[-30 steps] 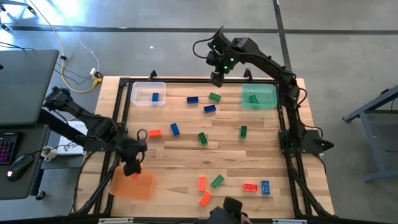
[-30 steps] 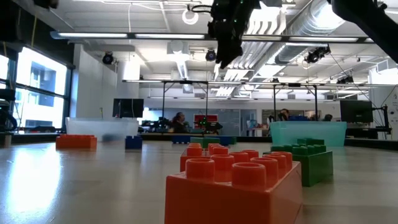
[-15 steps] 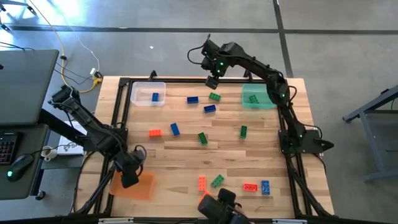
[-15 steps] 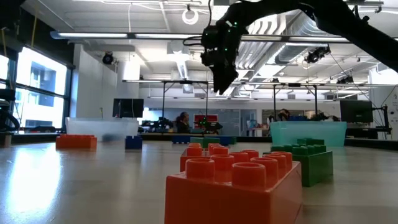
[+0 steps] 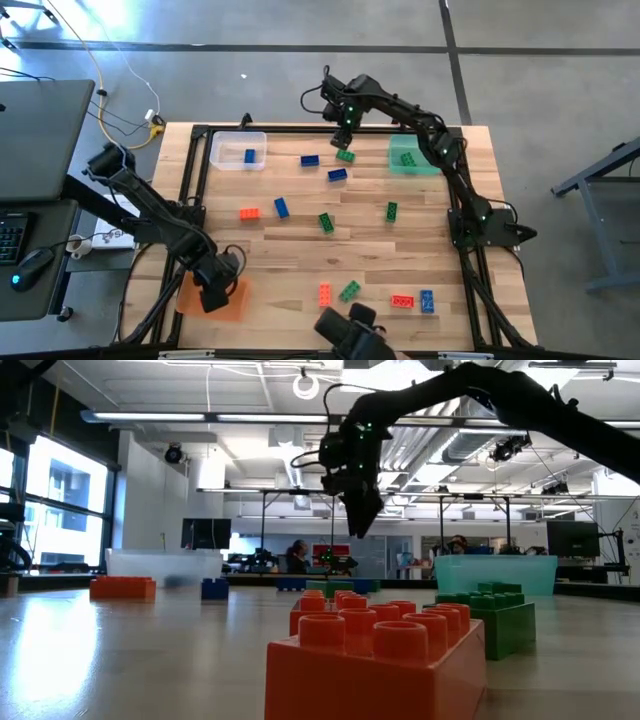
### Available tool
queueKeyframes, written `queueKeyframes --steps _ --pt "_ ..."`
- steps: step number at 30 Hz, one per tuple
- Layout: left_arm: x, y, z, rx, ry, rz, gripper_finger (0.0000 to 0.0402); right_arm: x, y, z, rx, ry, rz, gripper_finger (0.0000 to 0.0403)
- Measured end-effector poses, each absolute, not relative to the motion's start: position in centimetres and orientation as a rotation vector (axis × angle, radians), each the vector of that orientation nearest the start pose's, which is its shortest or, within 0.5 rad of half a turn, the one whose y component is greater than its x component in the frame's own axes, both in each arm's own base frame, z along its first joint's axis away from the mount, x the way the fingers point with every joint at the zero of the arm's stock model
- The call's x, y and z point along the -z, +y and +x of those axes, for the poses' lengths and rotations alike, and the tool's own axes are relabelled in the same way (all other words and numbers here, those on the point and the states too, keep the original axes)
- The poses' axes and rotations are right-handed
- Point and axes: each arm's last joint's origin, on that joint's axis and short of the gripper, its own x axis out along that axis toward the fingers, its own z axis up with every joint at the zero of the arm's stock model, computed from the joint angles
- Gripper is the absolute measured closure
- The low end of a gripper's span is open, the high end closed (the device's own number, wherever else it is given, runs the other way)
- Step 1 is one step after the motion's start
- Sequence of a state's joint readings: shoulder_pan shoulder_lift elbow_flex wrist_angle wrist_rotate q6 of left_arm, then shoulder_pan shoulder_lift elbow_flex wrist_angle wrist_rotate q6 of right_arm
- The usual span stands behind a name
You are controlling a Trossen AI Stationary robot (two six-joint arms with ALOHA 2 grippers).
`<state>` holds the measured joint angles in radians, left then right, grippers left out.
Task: Sort & place blocks by color
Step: Put the orange game piece into the orange bin, then put the green game piece into the green bin
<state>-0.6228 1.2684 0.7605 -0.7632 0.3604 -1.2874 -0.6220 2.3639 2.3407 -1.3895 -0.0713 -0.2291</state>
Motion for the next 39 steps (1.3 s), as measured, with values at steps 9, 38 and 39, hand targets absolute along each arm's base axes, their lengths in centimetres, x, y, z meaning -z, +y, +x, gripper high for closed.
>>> queueKeyframes --steps 9,38,39 --pt "-18.8 -13.5 17.0 -0.134 1.655 -0.809 0.0274 -22.9 -27.5 38.7 0.280 1.414 0.321 0.0169" --pt "-21.1 -12.8 16.2 0.020 1.611 -0.858 0.0178 -20.8 -27.2 39.8 0.270 1.431 0.337 0.0169" --pt "-21.5 -12.6 16.1 0.024 1.577 -0.864 0.0177 -20.6 -27.3 39.8 0.274 1.438 0.342 0.0169"
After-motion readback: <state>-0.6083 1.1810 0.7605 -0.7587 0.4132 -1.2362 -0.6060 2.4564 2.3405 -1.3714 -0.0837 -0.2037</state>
